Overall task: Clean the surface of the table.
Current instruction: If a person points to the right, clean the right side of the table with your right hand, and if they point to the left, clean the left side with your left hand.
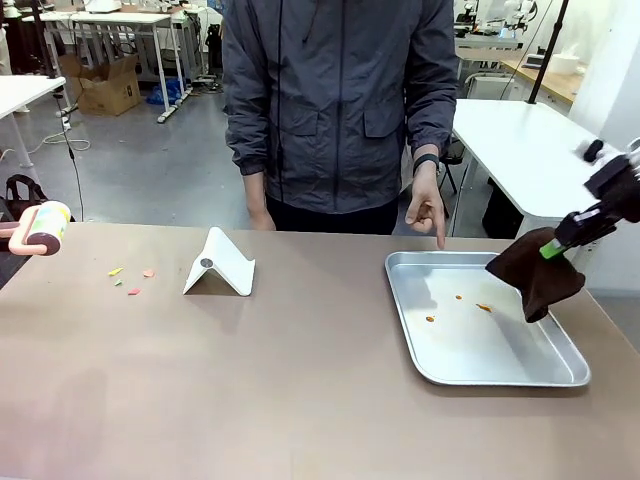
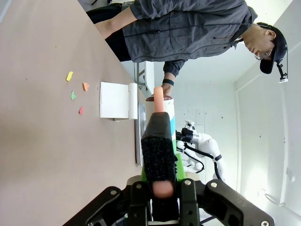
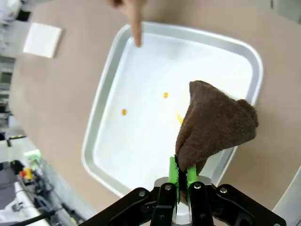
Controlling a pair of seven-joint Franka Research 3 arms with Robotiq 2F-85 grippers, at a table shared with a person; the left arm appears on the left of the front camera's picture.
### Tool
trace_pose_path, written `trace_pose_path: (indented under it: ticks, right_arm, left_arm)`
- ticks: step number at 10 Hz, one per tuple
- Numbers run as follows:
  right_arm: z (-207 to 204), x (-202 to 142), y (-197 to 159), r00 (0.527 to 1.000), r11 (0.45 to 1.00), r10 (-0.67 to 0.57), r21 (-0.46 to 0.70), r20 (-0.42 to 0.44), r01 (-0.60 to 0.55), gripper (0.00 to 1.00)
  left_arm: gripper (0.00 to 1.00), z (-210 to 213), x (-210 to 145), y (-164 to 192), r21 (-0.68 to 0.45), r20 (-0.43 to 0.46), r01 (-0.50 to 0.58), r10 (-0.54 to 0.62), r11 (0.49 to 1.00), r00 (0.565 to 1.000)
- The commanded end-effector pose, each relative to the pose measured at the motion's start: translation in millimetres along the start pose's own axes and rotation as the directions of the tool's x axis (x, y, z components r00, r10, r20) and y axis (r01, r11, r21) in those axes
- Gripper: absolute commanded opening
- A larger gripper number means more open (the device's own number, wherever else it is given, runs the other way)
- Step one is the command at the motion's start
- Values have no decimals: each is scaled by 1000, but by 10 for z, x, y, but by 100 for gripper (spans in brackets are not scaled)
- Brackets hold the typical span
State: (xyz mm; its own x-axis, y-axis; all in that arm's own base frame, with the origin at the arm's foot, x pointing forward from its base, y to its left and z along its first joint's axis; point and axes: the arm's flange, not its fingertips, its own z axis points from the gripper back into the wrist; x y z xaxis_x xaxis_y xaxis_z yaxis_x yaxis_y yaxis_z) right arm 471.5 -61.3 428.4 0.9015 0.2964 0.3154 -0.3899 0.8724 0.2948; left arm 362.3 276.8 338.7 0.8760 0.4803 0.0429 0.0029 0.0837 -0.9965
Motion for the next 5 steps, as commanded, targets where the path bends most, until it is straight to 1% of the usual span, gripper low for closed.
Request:
trace_pose_path:
  ticks: [1,3,4,5]
  right_arm:
    - [-214,165,-83,999,997,-35,-73,0,35,7]
    - [-605,254,-134,999,992,-38,-120,-23,35,7]
    - [-767,278,-141,998,991,-55,-121,-6,54,7]
    - [-918,290,-123,999,996,-48,-80,-11,47,7]
  left_arm:
    - [0,24,-32,-27,-12,-8,20,-20,1000,1000]
    - [0,24,-32,-27,-12,-8,20,-20,1000,1000]
    - [0,24,-32,-27,-12,-8,20,-20,1000,1000]
    - [0,24,-32,-27,-12,-8,20,-20,1000,1000]
